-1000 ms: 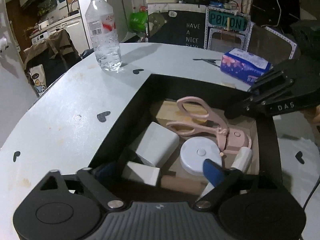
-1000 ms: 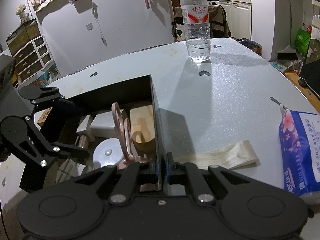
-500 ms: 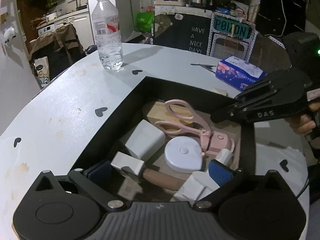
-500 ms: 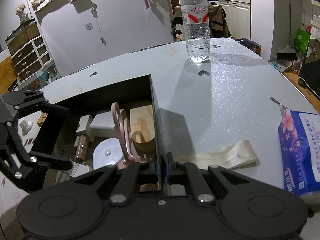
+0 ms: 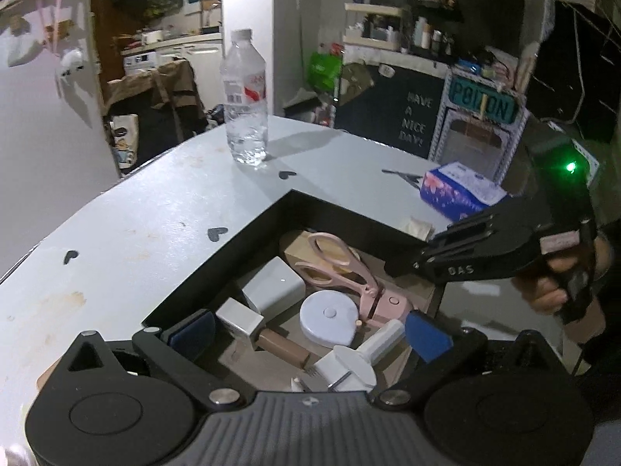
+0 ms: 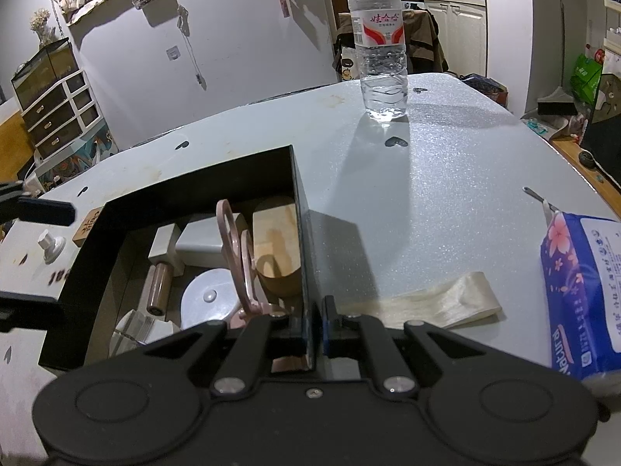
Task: Organize rigid objects
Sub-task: 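Lift the left tool away from the box toward the wooden stamp, then lower the left tool onto the square wooden stamp and grasp it, then carry the wooden stamp with the left tool into the box and release, then move the left tool out of the box to the white knob cap, then close the left tool on the white knob cap, then carry the white knob cap with the left tool into the box and release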
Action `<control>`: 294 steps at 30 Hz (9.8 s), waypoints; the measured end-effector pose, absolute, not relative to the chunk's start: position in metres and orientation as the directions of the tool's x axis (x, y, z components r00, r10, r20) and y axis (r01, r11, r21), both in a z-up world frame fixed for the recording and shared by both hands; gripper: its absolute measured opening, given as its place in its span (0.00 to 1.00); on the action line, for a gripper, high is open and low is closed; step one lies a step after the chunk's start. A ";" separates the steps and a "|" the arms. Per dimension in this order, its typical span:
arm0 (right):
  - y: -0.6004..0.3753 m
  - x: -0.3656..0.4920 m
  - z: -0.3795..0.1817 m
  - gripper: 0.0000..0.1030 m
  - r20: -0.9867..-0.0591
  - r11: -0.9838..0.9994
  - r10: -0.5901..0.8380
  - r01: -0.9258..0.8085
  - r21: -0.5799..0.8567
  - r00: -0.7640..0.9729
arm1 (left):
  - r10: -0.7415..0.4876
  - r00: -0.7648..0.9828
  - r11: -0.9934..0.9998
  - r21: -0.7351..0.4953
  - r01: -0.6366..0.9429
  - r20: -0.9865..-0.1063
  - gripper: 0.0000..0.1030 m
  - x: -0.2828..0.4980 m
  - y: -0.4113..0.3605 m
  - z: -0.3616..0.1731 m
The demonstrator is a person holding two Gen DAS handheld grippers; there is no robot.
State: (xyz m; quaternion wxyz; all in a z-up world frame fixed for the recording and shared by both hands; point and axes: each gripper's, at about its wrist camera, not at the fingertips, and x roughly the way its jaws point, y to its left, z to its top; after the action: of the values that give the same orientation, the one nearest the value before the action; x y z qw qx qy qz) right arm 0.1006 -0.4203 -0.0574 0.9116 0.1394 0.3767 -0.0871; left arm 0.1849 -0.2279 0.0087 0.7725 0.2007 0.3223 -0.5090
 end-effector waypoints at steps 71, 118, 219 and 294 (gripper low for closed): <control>-0.420 0.101 -0.057 0.07 -0.713 0.946 -0.054 0.264 0.186 0.699 | -0.469 0.608 0.798 -0.012 0.603 -0.640 0.77 0.285 -0.125 -0.080; -0.423 0.100 -0.058 0.08 -0.707 0.946 -0.038 0.254 0.202 0.706 | -0.425 0.301 0.101 0.286 0.953 -0.854 0.75 0.203 -0.257 0.011; -0.422 0.096 -0.055 0.08 -0.701 0.948 -0.042 0.250 0.197 0.712 | -0.600 0.553 0.752 -0.171 0.637 -0.579 1.00 0.167 -0.095 0.005; -0.421 0.093 -0.056 0.08 -0.692 0.937 -0.051 0.274 0.215 0.720 | -0.672 0.622 0.721 -0.161 0.674 -0.403 0.30 0.137 -0.174 -0.005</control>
State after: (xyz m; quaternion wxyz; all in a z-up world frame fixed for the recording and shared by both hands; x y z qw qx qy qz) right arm 0.0934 -0.4207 -0.0564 0.9147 0.1530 0.3633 -0.0888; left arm 0.1370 -0.1737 -0.0051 0.9005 0.0028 0.2225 -0.3736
